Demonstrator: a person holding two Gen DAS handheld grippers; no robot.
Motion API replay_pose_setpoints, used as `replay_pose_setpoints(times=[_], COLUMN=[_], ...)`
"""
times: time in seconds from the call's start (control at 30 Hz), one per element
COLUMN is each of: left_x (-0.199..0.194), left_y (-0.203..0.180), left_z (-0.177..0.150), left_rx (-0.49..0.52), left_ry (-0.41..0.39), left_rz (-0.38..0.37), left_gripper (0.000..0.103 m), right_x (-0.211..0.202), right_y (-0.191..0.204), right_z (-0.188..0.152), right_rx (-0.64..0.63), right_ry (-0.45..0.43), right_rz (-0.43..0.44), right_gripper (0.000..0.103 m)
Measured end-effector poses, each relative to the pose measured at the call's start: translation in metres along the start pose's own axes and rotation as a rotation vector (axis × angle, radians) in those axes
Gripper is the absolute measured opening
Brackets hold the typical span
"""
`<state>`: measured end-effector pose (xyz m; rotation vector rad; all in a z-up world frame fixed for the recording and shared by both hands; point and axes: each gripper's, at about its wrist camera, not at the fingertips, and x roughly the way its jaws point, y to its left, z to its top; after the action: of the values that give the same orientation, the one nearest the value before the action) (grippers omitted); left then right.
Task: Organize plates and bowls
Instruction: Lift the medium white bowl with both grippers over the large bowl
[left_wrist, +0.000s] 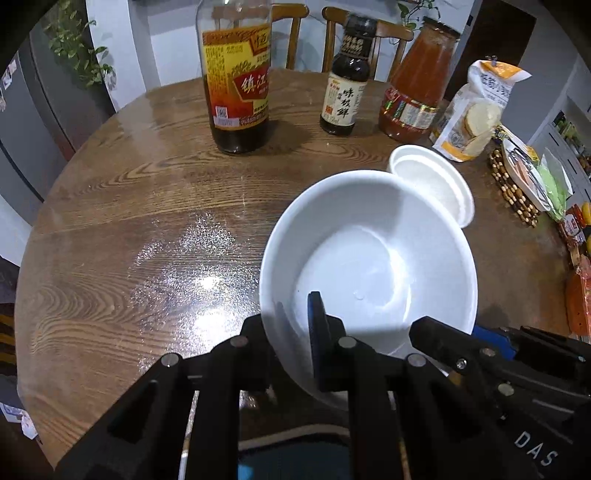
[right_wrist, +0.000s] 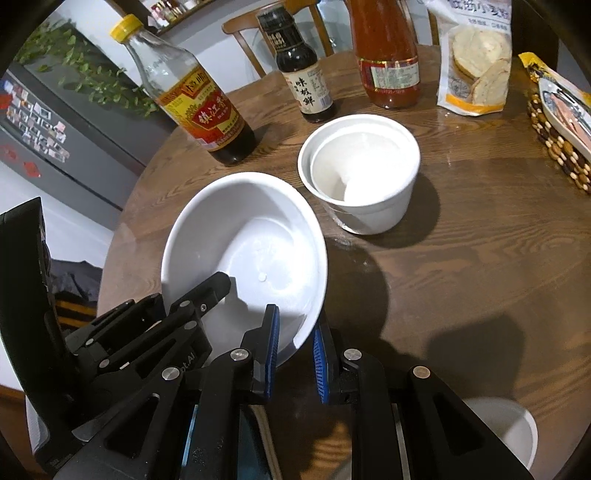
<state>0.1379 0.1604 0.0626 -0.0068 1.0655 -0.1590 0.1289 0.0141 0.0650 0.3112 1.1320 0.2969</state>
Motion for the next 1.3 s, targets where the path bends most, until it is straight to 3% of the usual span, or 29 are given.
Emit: replay_pose_setpoints(times=[0.7,1.3], left_x=[-0.071,-0.101], left_y=[-0.046,-0.09], left_z=[-0.037,-0.072], left_rx=[0.088,0.157], left_ry=[-0.134,-0.158], left_rz=[0.015,-0.001], left_gripper=[0.015,0.016], right_x=[-0.075,-0.116], right_y=[-0.008,-0.035], right_z=[-0.049,-0.092], right_rx=[0.001,0.031], right_ry=[-0.105,-0.147], right_rz=[0.021,0.029], right_gripper=[0.02,0.02])
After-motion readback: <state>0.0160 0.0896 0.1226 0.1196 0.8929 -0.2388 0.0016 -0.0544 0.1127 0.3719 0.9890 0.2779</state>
